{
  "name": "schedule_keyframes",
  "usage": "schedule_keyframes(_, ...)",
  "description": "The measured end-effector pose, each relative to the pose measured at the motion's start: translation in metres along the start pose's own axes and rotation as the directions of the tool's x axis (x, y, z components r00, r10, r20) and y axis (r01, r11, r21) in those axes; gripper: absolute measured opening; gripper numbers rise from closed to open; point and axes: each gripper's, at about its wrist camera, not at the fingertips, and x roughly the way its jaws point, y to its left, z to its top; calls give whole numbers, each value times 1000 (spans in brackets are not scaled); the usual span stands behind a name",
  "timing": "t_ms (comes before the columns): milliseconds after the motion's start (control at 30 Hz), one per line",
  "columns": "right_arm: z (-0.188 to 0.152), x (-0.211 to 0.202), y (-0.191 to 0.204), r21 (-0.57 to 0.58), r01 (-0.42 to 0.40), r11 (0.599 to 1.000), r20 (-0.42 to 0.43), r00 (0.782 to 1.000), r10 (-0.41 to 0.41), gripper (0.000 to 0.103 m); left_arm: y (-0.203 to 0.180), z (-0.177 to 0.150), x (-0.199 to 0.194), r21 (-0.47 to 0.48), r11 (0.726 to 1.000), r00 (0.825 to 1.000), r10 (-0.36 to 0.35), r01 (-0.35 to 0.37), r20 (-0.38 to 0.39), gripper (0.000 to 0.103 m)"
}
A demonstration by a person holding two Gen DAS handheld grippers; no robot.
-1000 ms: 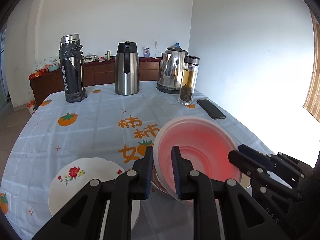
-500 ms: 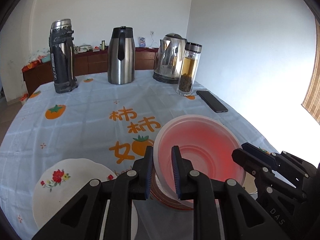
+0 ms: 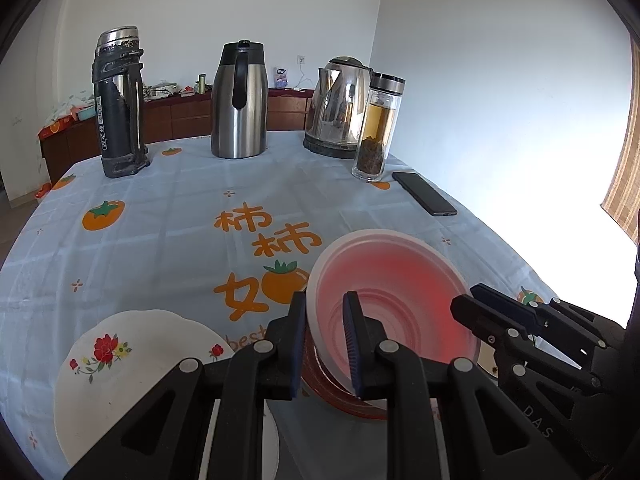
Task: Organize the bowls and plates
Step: 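Lower the pink plastic bowl into the steel bowl with both tools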
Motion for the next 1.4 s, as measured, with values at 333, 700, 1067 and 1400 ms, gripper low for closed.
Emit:
schedule_keyframes(333,0,6,1,-4,11,1000,-17,1000,-11,18,2,-1,7,0,1000,1000,1,-1,-15,20)
schedule_keyframes(700,-1,7,1,-5,13,1000,-18,1000,-13,18,4,-4,15,2,1000,999,2,-2,-41,20)
schedule_keyframes(1067,-3,12,-1,-6,18,1000,-26,1000,-18,18,3,-5,17,10,1000,999,3,-2,-46,20)
schedule_keyframes(1400,-4,16,-1,-12,22,1000,-40,999,-23,19,5,-6,18,8,1000,999,-8,8,-54,20)
